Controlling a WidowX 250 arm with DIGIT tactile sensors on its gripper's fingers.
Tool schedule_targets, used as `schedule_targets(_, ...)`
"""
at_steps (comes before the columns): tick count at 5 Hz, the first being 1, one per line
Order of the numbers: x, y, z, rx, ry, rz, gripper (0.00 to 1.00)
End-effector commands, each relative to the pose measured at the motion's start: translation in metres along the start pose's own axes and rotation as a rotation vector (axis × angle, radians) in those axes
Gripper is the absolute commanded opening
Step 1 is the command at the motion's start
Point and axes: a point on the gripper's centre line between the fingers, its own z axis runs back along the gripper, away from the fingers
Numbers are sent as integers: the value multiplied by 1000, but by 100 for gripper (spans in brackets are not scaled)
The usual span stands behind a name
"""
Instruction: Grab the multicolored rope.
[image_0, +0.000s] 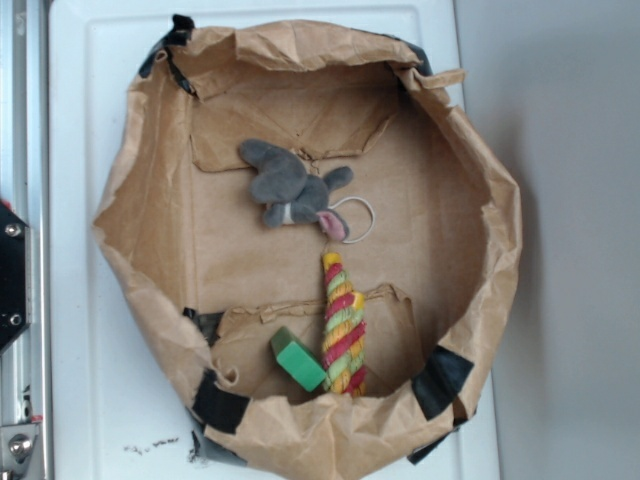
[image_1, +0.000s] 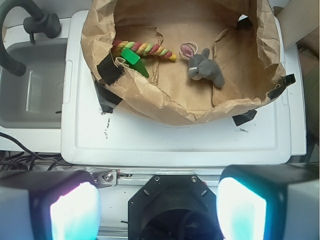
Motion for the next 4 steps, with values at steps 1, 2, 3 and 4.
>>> schedule_targets(1, 0, 0, 0, 0, 0, 0, 100)
schedule_targets(2, 11, -19, -8, 9, -25, 50, 100)
schedule_targets(3, 25, -27, -15, 5, -39, 116, 100)
schedule_targets(4, 63, -31, -32, 21, -81, 110, 100)
